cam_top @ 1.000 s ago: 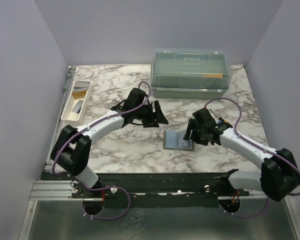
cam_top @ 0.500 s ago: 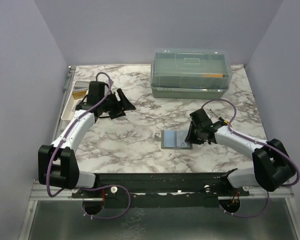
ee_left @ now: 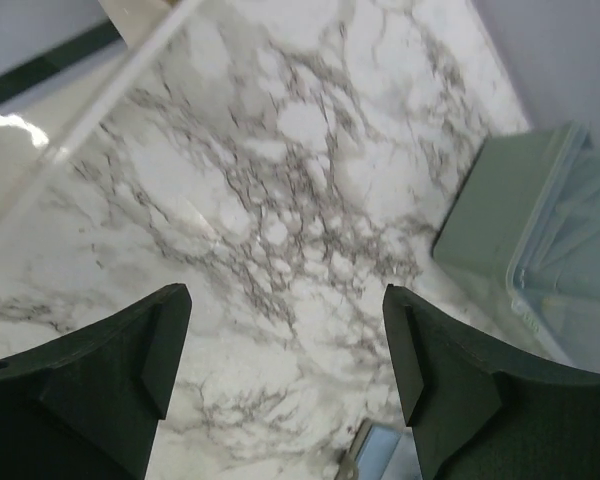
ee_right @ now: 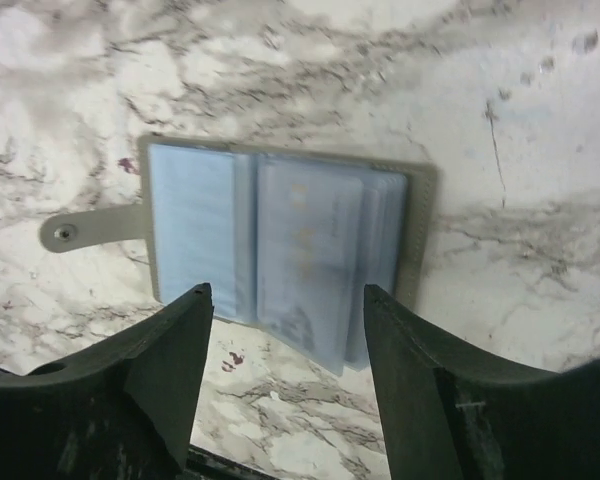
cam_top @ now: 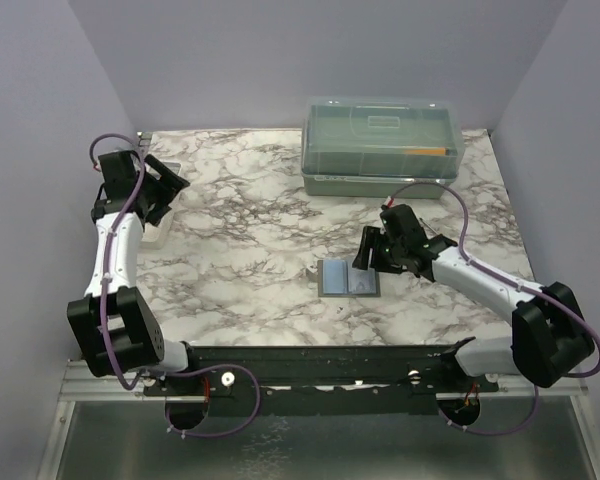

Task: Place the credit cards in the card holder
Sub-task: Turn over the card slot in the card holder, then pick up the credit card from the storage box.

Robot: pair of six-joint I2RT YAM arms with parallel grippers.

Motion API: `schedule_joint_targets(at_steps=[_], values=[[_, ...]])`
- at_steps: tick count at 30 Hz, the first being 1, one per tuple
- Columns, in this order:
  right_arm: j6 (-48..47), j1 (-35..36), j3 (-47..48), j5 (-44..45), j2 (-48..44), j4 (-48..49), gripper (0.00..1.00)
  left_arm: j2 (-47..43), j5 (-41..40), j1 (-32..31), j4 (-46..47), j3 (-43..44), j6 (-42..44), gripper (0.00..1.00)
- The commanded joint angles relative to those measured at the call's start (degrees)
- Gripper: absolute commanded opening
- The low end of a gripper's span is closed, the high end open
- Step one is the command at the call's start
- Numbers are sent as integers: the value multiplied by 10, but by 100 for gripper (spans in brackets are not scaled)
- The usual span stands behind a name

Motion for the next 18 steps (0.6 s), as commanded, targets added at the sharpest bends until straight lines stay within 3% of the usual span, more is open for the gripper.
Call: schedule_joint_targets(at_steps=[1, 10, 18], values=[[-54, -7, 24, -24, -7, 26, 67, 56, -95, 30, 122, 20, -99, 85], [-67, -49, 13, -47, 6, 46, 67, 209, -202, 34, 306, 59, -250, 87], [-61, -54, 5, -42, -4, 44, 67, 293, -252, 35, 324, 99, -289, 88]])
